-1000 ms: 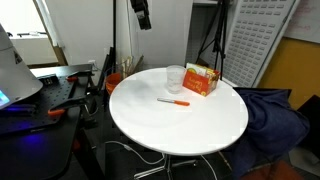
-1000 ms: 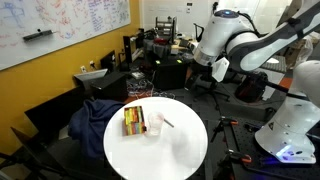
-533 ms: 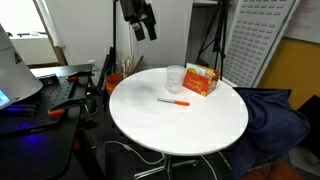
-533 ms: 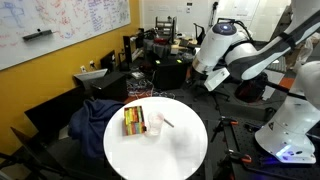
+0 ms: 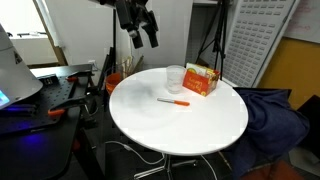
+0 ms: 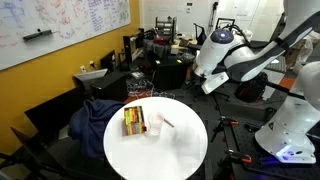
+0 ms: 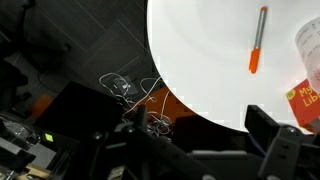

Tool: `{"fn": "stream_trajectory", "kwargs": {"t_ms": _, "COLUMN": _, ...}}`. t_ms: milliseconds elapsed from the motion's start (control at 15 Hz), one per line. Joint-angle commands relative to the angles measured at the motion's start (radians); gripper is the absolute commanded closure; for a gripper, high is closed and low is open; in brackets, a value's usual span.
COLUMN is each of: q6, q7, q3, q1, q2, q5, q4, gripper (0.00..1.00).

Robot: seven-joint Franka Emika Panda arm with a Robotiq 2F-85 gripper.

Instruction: Pick up the pen and put it in the cup

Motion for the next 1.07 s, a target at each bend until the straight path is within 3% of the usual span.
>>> {"fn": "stream_trajectory", "kwargs": {"t_ms": 0, "q6": 0.000, "q7": 0.000, "q3": 0.000, "q1": 0.000, "q2": 0.000, "q5": 0.000, "q4": 0.000, "gripper": 0.00}}
{"fn": "stream_trajectory", "kwargs": {"t_ms": 133, "q6": 0.013, "q7": 0.016, "q3": 0.002, "q1": -0.006, "q2": 0.007, "q5": -0.015, "q4": 0.006, "gripper": 0.00}}
{"fn": "stream_trajectory", "kwargs": {"t_ms": 333, "q6": 0.105, "q7": 0.139, "q3": 0.002, "q1": -0.041, "q2": 0.060, "q5": -0.108, "q4": 0.022, "gripper": 0.00}}
{"fn": "stream_trajectory", "kwargs": {"t_ms": 533, "q6": 0.192, "q7": 0.287, "q3": 0.002, "q1": -0.077, "q2": 0.104, "q5": -0.222, "q4": 0.030, "gripper": 0.00}}
{"fn": "stream_trajectory", "kwargs": {"t_ms": 1000, "q6": 0.236, "q7": 0.623, "q3": -0.012, "q1": -0.127, "q2": 0.234, "q5": -0.518, "q4": 0.080, "gripper": 0.00}}
